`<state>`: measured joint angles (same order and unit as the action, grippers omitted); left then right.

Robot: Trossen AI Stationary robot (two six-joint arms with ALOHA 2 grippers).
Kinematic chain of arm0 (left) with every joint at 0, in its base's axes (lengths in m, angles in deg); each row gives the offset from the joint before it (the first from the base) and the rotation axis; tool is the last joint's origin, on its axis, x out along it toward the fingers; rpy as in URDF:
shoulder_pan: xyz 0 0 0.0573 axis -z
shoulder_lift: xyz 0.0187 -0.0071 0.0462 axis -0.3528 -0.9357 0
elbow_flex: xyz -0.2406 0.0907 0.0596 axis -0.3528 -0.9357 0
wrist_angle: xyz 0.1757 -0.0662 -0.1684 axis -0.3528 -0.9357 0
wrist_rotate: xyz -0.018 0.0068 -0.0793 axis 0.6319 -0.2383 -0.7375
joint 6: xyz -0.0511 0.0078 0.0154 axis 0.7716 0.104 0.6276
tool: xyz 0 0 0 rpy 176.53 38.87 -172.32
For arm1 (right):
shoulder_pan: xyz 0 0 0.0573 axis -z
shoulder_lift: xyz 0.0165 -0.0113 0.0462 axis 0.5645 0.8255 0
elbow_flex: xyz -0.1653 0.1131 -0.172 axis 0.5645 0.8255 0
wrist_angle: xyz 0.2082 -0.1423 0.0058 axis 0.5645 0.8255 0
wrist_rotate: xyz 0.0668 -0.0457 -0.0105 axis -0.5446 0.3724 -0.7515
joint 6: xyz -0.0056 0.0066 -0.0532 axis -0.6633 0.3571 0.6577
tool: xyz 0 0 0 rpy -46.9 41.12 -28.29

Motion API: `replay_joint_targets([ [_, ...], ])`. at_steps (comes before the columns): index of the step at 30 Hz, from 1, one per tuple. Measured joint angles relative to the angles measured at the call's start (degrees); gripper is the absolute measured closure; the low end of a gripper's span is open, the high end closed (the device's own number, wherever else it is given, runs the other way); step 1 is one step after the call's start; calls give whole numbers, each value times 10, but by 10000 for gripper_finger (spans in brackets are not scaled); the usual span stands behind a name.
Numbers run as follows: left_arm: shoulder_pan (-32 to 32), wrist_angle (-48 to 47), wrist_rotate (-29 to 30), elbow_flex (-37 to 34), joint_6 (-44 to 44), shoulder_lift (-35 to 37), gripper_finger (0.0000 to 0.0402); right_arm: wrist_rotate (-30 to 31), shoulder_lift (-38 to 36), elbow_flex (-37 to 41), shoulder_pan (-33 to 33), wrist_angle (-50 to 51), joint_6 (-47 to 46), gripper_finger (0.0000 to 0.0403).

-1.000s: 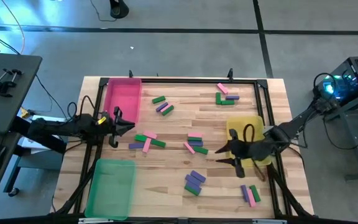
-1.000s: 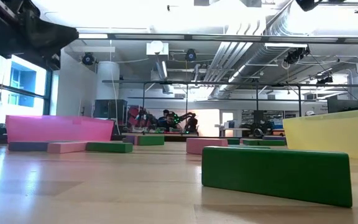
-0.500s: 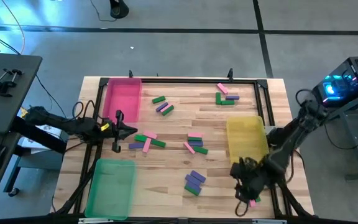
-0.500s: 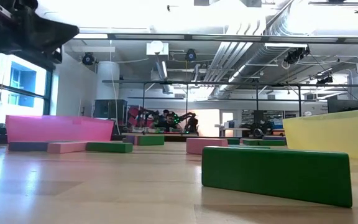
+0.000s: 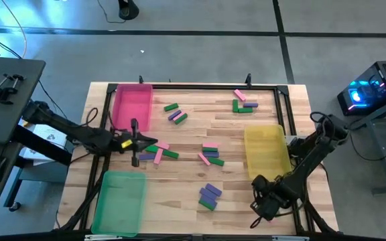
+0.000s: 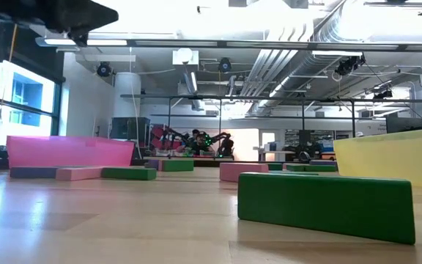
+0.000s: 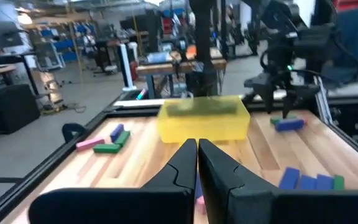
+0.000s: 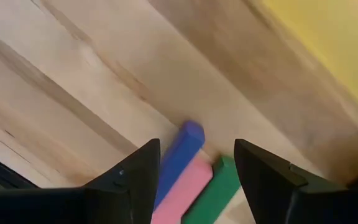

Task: Sort blocks
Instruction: Put the blue block into the yellow bin

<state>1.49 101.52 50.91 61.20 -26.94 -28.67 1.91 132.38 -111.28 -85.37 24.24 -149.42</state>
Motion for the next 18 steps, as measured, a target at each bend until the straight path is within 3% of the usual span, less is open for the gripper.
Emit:
replay_joint_targets([
  [9,35,-1,1,40,17,-134,397,-26,41,0,1,-44,-4,210],
  [18,52,13,1,49,17,-183,397,-48,84,0,8,-57,10,221],
])
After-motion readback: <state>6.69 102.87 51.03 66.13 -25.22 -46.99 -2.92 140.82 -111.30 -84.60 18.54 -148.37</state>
